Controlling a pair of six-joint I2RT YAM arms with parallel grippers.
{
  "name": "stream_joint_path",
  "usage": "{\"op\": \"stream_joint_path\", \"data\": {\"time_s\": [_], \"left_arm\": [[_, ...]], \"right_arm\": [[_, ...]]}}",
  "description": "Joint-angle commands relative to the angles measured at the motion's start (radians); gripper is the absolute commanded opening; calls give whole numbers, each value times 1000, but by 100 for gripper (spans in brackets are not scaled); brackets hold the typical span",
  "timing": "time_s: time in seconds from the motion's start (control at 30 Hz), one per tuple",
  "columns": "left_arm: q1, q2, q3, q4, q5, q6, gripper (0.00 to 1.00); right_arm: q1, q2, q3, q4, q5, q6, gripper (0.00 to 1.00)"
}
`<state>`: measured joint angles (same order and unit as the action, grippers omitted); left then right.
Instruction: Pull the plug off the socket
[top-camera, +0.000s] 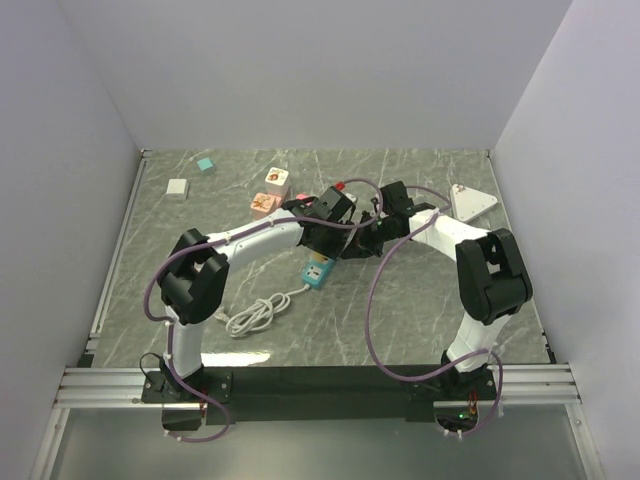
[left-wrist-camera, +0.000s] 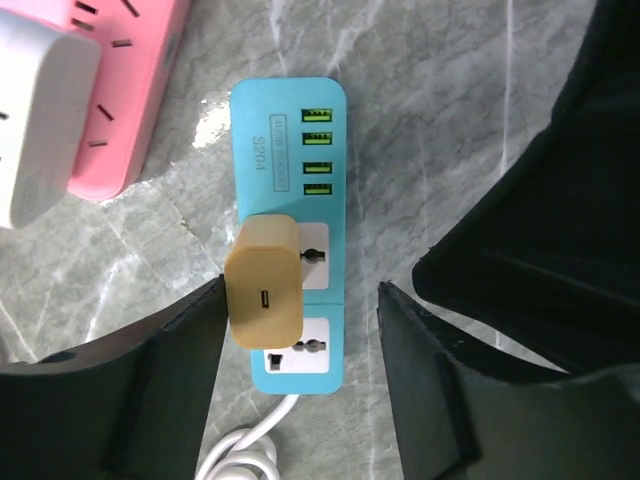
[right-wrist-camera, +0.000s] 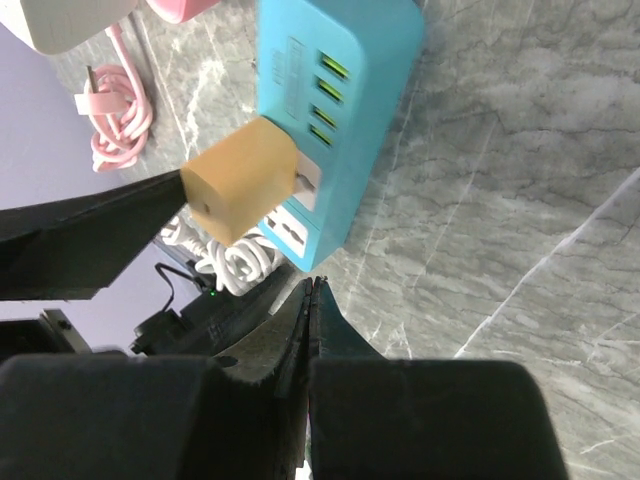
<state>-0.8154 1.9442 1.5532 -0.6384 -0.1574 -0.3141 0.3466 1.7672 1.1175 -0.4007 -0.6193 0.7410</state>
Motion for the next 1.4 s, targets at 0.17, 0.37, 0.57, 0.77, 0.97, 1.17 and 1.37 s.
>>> {"op": "stream_joint_path", "data": {"time_s": [0.17, 0.37, 0.57, 0.77, 0.97, 1.17, 1.37], "left_arm": [[-1, 32, 4, 19, 39, 41, 53], [1, 36, -2, 17, 38, 50, 66], [13, 45, -2, 23, 50, 66, 52], [19, 64, 2, 23, 58, 72, 27], [21, 70, -2, 19, 68, 76, 46], [21, 67, -5, 16, 62, 73, 60], [22, 73, 2, 17, 71, 76, 13]], "right_arm": [[-27, -48, -33, 42, -45, -14, 0], [-44, -48, -22, 30, -50, -26, 0], [-57, -45, -19, 25, -57, -32, 0], [-66, -45, -18, 17, -59, -42, 0], [-70, -35, -7, 16, -66, -43, 0], [-70, -17, 10, 23, -82, -43, 0], [-69, 18, 39, 42, -115, -37, 0]]}}
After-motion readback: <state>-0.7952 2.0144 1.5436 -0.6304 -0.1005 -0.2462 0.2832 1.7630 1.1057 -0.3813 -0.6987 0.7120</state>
